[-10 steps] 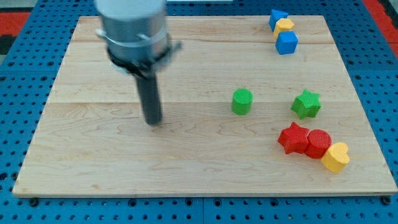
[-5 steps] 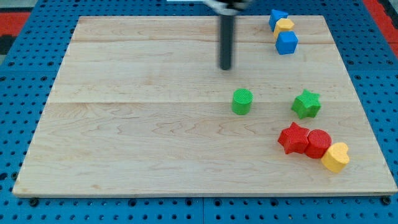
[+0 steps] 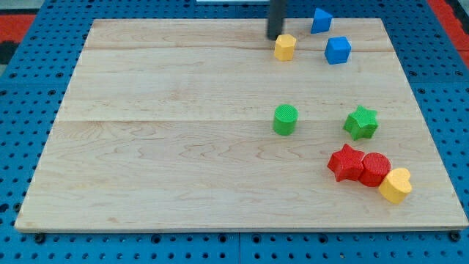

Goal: Move the hexagon to the left of the red star

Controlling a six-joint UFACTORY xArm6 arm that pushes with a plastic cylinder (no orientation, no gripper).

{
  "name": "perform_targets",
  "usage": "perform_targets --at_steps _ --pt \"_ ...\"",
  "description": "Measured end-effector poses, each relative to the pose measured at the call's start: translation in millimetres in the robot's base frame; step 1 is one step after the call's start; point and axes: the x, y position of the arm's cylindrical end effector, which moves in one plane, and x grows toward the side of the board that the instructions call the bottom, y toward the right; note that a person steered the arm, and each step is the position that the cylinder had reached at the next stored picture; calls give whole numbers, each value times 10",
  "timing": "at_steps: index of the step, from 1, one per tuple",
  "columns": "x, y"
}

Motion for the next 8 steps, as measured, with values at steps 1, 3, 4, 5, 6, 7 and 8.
perform_targets --at_steps 1,3,4,5,6,7,8 --pt "141 133" --pt "183 643" --pt "850 618" --pt "1374 619" --pt "1119 567" --pt "970 588" --pt "933 860"
